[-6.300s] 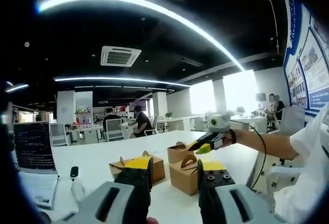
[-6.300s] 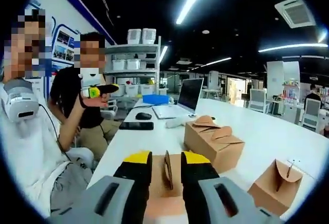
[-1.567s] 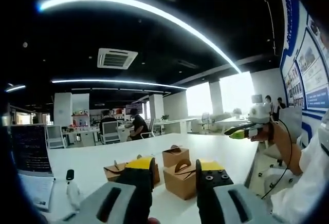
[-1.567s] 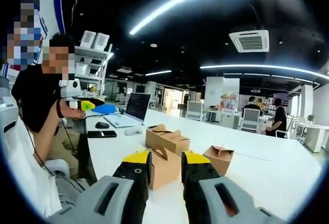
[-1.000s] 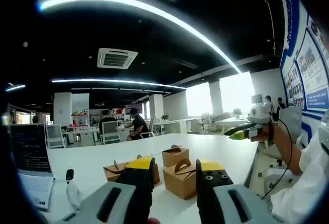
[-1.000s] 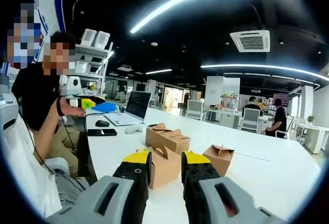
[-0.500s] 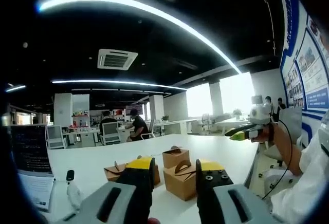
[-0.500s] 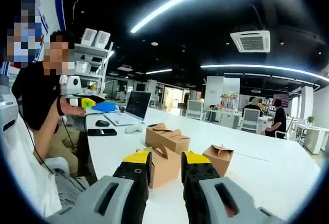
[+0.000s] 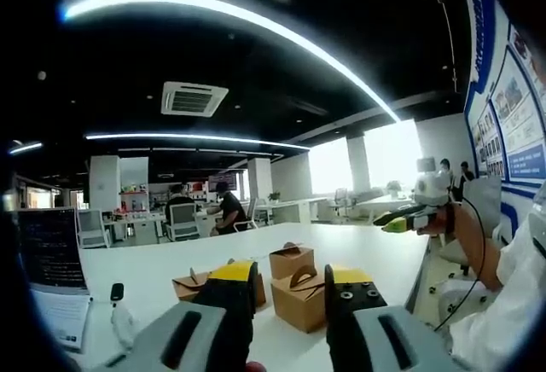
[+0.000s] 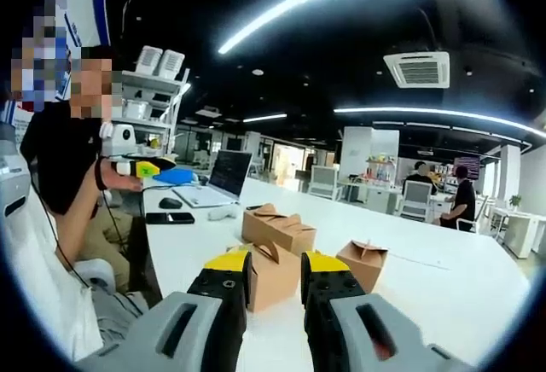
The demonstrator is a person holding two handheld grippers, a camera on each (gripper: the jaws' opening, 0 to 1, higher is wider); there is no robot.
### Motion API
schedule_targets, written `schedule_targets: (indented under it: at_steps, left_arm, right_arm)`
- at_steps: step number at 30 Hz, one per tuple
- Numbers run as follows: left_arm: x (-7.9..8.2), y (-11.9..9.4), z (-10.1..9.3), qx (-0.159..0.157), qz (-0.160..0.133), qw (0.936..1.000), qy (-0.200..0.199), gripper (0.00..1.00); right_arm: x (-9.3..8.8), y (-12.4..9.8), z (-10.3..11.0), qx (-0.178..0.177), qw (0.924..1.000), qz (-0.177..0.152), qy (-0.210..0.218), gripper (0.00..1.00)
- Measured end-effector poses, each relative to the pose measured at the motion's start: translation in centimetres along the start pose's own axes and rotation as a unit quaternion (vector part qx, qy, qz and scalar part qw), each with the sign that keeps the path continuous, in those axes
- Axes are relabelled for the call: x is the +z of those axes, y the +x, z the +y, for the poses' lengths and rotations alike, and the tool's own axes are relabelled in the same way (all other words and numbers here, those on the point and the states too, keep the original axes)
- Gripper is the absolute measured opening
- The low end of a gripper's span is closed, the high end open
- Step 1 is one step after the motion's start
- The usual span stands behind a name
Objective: Pick up one paper box from the group, open the paper box, and remove the item inside
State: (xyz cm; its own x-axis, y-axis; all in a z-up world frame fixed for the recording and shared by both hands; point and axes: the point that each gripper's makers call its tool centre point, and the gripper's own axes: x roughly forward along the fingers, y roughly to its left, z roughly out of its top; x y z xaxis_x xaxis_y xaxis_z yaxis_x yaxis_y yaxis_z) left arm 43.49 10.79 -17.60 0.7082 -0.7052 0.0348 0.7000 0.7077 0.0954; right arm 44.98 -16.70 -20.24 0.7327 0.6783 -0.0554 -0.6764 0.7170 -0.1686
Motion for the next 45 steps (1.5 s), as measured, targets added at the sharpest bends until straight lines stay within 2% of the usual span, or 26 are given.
schedule_targets:
  at_steps: [19, 32, 40, 45]
  left_arm:
    - [-0.3, 0.0, 0.3, 0.003, 0.001, 1.0, -0.006, 0.33]
    - [-1.0, 1.4, -0.4, -0.01, 0.014, 0.9998, -0.005, 0.33]
    - [-2.9, 3.4, -0.1, -0.021, 0.05, 0.9985, -0.004, 0.33]
    - [-3.4, 4.6, 0.0, -0.03, 0.067, 0.9973, 0.002, 0.34]
  right_arm:
    - [-0.3, -0.1, -0.1, -0.004, 0.9999, 0.008, -0.006, 0.24]
    - [-0.5, 0.2, 0.1, -0.001, 0.9999, 0.01, -0.005, 0.24]
    - [-0.8, 0.7, 0.0, 0.002, 0.9997, 0.02, -0.015, 0.24]
    - [-1.0, 1.5, -0.5, 0.004, 0.9994, 0.029, -0.017, 0.24]
